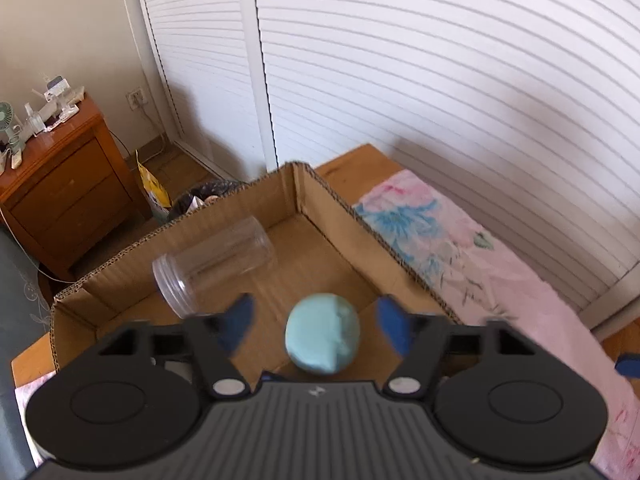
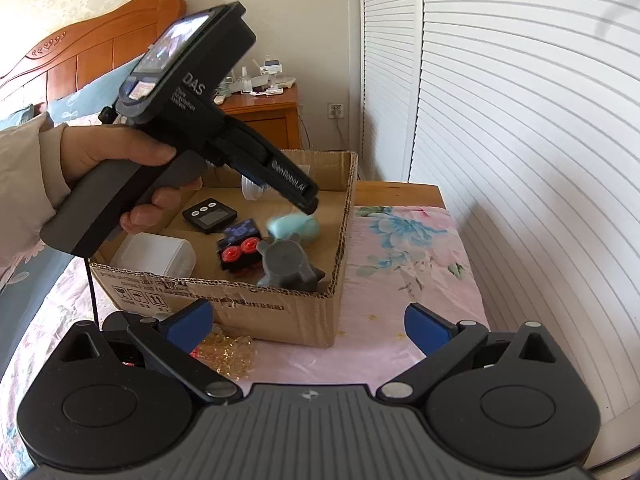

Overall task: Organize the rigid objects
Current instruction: 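Carry the black train into the box with the right tool while the left tool drops the teal case there, then move the left tool to the red S.L train while the right tool approaches the red card pack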

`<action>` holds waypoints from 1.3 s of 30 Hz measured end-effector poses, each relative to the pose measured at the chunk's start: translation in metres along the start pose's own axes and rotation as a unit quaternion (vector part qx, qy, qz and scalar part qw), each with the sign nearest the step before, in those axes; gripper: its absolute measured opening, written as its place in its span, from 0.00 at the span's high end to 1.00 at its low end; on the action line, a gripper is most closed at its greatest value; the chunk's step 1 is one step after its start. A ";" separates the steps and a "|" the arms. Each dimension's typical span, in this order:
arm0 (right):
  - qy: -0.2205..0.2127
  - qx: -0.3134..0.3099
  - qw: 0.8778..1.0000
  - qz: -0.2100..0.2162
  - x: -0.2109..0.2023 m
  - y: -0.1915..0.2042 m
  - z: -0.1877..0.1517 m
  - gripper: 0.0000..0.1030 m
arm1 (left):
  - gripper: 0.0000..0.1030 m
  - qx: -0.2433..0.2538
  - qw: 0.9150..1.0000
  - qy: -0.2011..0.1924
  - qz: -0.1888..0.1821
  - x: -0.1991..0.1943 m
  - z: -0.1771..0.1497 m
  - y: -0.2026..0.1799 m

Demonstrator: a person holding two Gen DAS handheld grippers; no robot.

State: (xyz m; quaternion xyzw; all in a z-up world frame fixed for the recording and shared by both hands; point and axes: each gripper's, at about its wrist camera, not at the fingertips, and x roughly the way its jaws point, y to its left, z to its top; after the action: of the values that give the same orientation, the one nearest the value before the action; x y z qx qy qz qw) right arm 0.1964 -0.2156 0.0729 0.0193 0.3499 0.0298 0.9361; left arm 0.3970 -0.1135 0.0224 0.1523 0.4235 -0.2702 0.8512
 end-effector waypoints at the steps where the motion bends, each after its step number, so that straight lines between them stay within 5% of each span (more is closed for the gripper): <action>1: 0.000 0.002 1.000 0.000 -0.001 0.000 0.000 0.00 | 0.11 -0.002 1.000 -0.005 0.001 -0.004 0.001 0.000; 10: -0.008 -0.002 1.000 0.006 -0.012 0.012 0.000 0.00 | 0.10 0.000 0.999 -0.031 0.019 -0.054 -0.015 0.002; 22: -0.008 -0.013 1.000 0.021 -0.027 0.032 -0.010 0.00 | 0.06 -0.004 0.997 -0.058 0.041 -0.133 -0.085 0.000; 39: 0.039 -0.026 0.999 0.021 -0.012 0.036 -0.039 0.00 | 0.06 -0.091 0.991 -0.074 0.071 -0.147 -0.186 -0.010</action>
State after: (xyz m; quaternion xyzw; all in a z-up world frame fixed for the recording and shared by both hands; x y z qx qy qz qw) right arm 0.1599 -0.1795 0.0536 0.0009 0.3851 0.0597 0.9209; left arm 0.1999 0.0182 0.0298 0.0831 0.3703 -0.1797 0.9076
